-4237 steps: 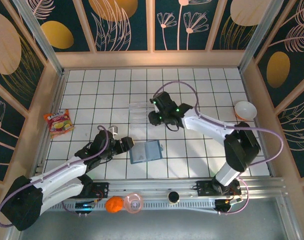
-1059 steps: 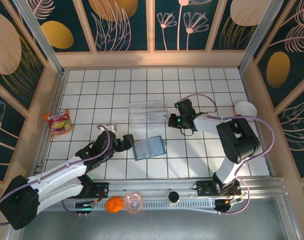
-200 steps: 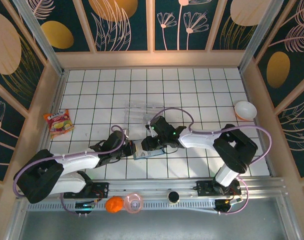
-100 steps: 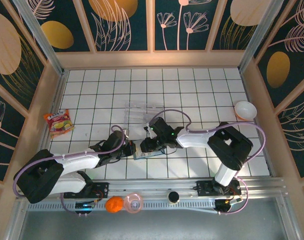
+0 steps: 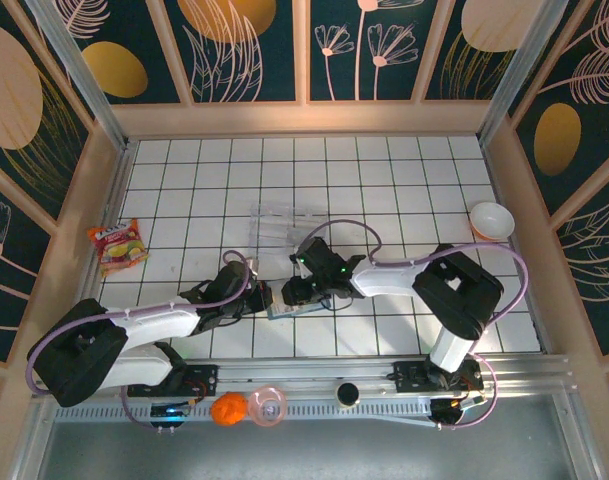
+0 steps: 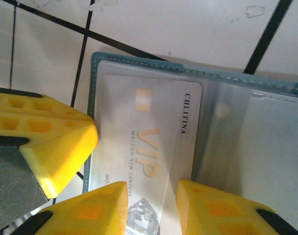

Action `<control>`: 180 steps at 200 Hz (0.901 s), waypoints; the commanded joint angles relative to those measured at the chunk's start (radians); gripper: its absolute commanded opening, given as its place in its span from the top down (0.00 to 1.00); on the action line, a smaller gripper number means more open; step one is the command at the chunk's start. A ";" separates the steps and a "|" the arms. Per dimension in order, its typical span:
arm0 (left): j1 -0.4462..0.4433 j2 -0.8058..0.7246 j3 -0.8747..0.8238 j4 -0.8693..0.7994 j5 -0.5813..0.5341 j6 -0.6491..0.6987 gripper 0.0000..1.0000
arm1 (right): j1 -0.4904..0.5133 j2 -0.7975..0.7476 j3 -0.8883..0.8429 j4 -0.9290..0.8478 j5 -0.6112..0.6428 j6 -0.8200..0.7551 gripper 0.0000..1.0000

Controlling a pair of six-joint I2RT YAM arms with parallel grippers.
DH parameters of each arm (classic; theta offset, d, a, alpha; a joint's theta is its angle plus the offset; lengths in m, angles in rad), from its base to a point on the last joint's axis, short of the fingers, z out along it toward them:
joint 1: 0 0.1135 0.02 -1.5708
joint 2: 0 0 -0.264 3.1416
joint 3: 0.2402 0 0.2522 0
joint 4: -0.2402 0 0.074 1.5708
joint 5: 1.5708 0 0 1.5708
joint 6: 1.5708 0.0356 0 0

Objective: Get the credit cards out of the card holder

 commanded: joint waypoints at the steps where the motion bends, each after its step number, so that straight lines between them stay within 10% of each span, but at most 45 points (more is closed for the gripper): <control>1: -0.006 -0.007 -0.003 -0.015 -0.017 0.015 1.00 | 0.013 -0.032 0.010 -0.108 0.158 0.012 0.66; 180: -0.055 0.051 0.105 -0.105 -0.055 0.092 1.00 | -0.100 -0.037 0.085 -0.142 -0.110 -0.194 0.74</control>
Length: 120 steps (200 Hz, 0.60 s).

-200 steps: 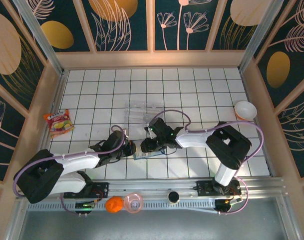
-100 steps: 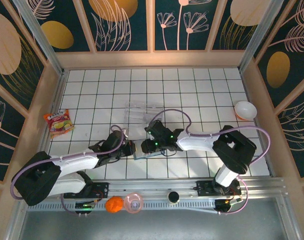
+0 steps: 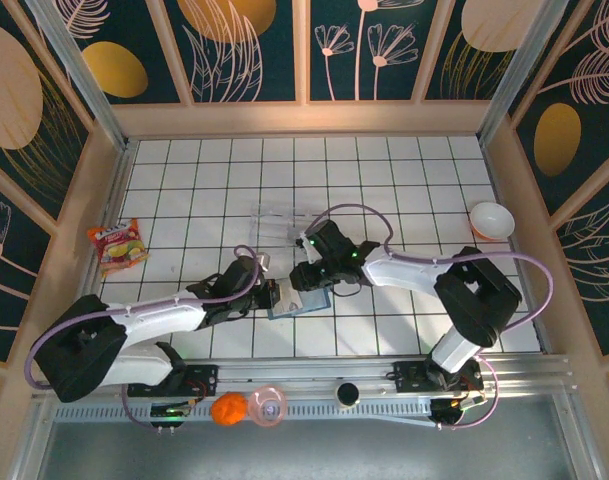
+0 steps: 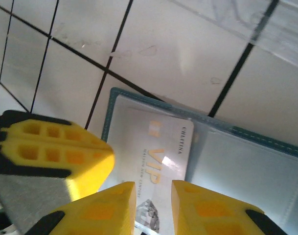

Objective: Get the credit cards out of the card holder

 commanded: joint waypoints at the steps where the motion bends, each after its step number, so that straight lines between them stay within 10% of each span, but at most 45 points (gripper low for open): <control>1: -0.003 0.019 0.003 -0.019 -0.027 0.025 1.00 | -0.006 0.041 0.027 -0.026 -0.053 -0.034 0.74; 120: -0.002 0.094 -0.024 -0.024 -0.081 0.035 1.00 | -0.025 0.139 0.027 0.016 -0.103 0.010 0.73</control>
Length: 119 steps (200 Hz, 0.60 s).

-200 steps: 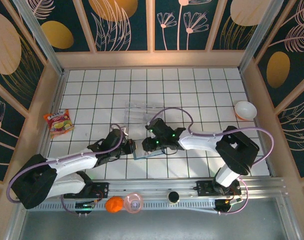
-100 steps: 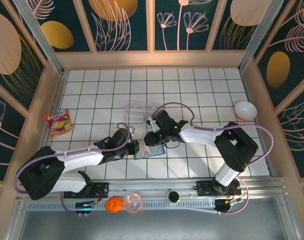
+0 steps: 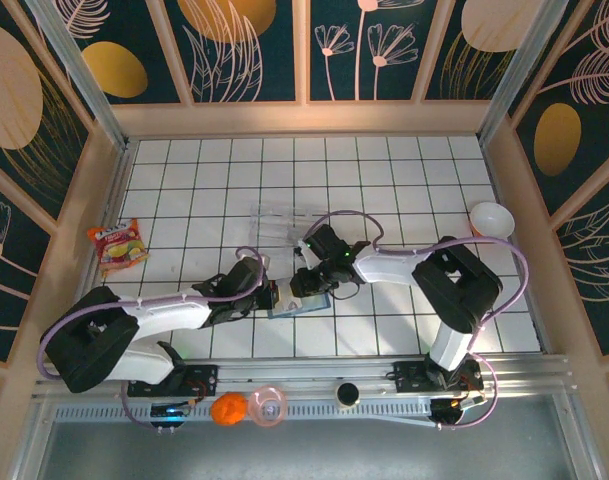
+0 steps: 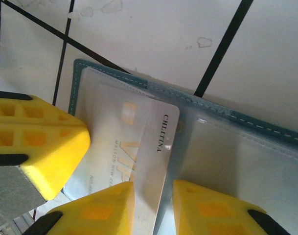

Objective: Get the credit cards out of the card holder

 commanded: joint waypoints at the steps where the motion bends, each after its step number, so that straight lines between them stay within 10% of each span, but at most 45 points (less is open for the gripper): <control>1: -0.002 0.032 -0.024 -0.046 -0.032 0.022 1.00 | -0.005 0.026 0.022 0.019 -0.032 0.017 0.73; 119: -0.001 0.018 -0.037 -0.025 -0.010 0.021 1.00 | -0.059 -0.055 -0.117 0.122 -0.064 0.128 1.00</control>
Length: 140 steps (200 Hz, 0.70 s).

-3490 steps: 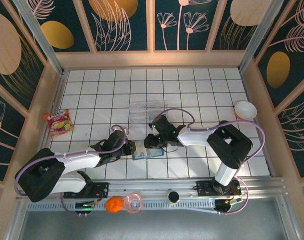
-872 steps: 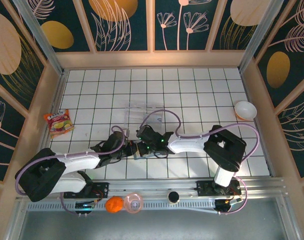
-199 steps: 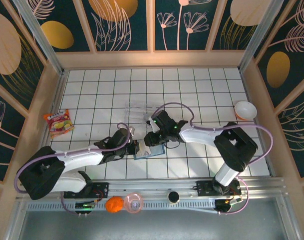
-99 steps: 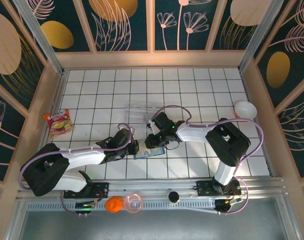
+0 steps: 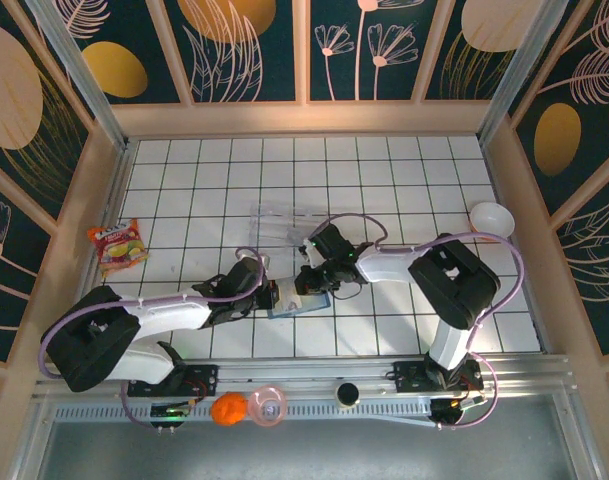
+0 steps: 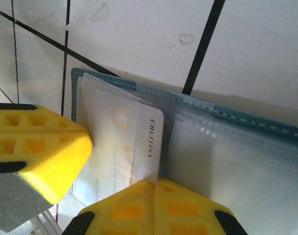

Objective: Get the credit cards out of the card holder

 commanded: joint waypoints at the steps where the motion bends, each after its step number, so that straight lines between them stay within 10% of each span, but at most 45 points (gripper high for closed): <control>1: -0.002 0.015 -0.027 -0.056 -0.011 0.021 1.00 | -0.020 -0.055 -0.050 0.004 0.022 0.024 1.00; 140: 0.000 0.026 -0.012 -0.025 -0.010 0.046 1.00 | 0.056 -0.176 0.035 -0.263 0.253 -0.003 1.00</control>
